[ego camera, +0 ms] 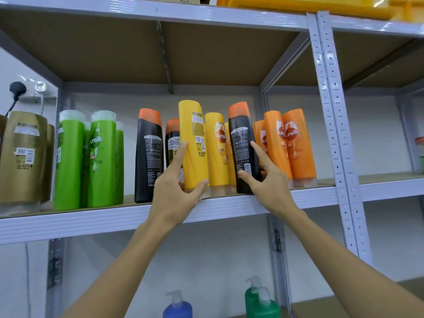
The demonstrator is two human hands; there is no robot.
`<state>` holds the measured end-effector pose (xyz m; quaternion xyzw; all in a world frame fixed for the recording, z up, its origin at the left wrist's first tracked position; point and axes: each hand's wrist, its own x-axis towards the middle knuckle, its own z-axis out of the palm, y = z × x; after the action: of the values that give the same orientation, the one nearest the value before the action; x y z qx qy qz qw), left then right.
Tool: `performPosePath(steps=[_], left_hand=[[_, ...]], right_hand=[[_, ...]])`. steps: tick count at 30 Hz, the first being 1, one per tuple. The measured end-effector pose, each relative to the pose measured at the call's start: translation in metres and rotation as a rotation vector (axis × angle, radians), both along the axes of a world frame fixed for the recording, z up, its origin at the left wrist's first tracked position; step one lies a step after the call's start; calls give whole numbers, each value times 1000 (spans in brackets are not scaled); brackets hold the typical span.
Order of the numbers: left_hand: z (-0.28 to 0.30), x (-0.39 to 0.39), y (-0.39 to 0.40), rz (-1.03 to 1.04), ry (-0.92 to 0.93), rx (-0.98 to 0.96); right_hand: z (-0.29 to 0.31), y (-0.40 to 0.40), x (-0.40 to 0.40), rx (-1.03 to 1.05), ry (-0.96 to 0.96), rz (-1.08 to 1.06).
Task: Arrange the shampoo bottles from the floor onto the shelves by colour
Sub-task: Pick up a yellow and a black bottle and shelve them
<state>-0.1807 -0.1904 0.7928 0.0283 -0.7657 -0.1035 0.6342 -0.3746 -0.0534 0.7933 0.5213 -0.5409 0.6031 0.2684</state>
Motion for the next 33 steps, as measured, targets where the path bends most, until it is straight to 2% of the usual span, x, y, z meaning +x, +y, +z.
performPosePath(steps=[11, 21, 33], left_hand=[[14, -48, 61, -55, 5, -34], [13, -103, 73, 101, -104, 15], [10, -118, 73, 229, -261, 87]], right_hand=[[1, 47, -7, -91, 41, -72], [0, 71, -25, -108, 50, -98], [-1, 67, -26, -126, 24, -76]])
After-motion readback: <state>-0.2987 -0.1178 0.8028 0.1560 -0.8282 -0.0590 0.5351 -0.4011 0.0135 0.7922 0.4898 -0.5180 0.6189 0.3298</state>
